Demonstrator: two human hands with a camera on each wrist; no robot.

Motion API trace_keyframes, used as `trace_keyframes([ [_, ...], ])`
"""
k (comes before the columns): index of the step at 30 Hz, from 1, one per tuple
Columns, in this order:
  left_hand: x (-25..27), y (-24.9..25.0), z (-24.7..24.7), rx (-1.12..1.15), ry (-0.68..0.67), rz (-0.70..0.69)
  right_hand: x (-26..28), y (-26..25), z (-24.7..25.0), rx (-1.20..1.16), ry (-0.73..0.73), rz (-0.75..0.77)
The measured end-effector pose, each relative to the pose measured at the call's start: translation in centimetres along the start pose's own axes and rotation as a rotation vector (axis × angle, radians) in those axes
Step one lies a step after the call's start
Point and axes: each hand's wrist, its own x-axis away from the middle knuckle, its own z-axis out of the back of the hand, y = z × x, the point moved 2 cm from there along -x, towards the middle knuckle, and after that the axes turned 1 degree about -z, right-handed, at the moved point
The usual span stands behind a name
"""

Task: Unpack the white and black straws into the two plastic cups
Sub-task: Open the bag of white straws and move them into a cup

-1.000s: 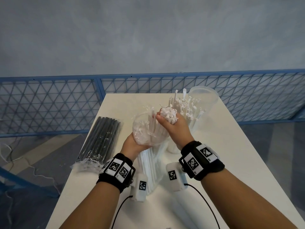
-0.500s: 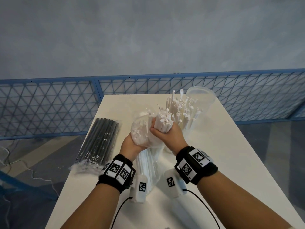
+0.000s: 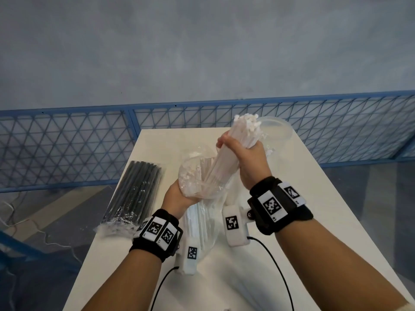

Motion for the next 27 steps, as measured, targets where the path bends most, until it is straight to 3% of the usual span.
trace_keyframes([
  [7,-0.1,-0.3,0.0,-0.002,0.034,0.018,-2.1,-1.4,2.0,-0.281,0.229,-0.031],
  [12,-0.5,-0.8,0.4,-0.046,0.157,-0.005,-3.0,-0.7,3.5,-0.539,0.423,-0.087],
  [22,-1.2,-1.6,1.2,-0.05,0.236,0.068,-3.7,-3.6,6.0,-0.521,0.581,0.124],
  [27,-1.0,-1.1,0.8,-0.031,0.223,0.041,-4.3,-4.7,6.5,-0.293,0.567,0.273],
])
